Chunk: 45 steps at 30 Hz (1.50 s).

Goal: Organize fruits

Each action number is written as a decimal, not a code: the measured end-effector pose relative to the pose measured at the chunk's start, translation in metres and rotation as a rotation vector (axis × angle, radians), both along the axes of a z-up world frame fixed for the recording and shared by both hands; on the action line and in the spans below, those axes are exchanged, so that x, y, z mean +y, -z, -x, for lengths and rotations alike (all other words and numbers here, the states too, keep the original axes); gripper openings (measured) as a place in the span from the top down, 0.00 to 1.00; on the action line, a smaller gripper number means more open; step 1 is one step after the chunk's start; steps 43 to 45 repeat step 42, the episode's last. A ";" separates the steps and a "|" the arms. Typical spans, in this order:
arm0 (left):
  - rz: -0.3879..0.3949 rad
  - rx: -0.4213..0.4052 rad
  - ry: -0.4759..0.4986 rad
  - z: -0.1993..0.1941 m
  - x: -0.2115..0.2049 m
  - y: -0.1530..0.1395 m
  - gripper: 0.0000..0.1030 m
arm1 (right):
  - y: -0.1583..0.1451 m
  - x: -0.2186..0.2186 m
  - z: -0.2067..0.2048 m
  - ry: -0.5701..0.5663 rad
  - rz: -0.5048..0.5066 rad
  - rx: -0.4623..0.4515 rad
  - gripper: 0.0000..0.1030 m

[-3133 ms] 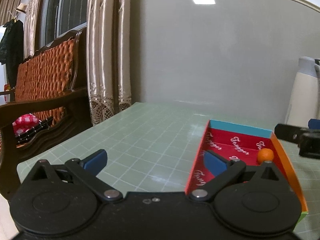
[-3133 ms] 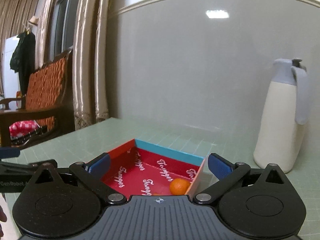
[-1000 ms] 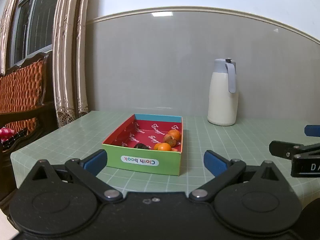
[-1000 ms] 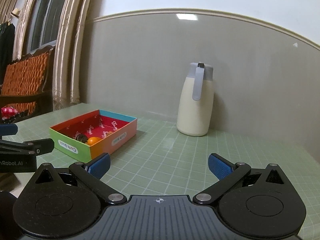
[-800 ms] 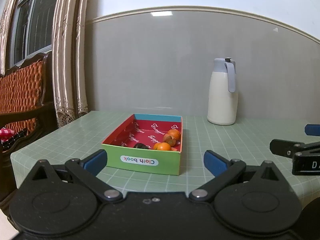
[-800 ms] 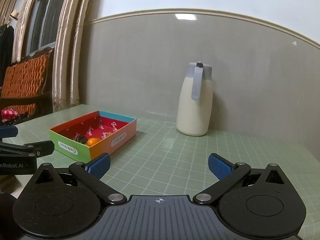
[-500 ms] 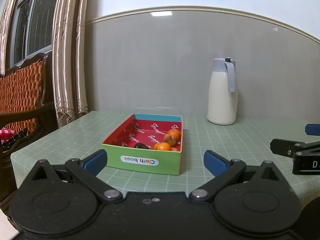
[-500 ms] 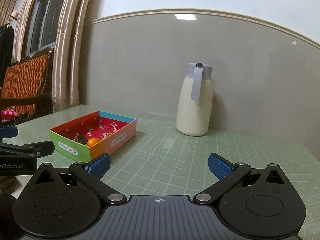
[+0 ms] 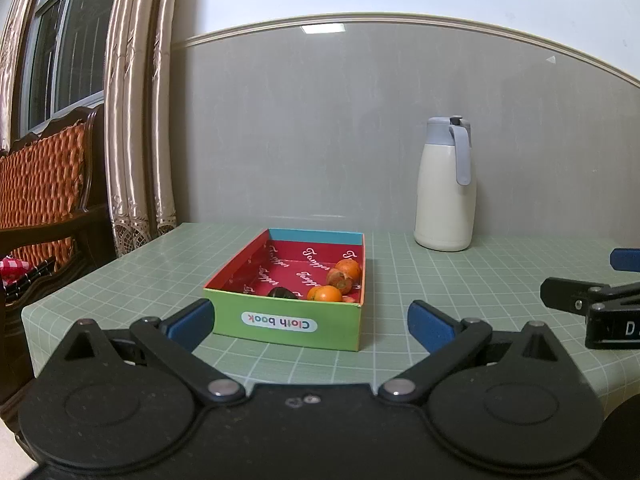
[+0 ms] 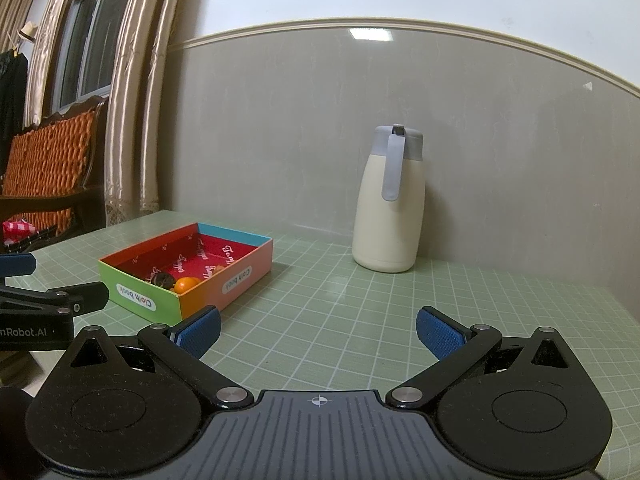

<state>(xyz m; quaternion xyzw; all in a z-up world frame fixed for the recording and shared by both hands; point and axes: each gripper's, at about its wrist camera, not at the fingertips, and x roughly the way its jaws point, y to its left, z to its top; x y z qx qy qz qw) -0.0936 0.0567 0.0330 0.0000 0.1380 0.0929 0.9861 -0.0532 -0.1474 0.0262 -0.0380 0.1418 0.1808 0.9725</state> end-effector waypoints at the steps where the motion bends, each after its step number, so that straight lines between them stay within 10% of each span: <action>1: 0.000 0.000 0.000 0.000 0.000 0.000 0.06 | 0.000 0.000 0.000 0.000 0.000 0.000 0.00; 45: -0.022 -0.004 0.023 0.003 0.002 -0.001 0.06 | 0.000 0.001 0.002 0.003 -0.001 0.001 0.00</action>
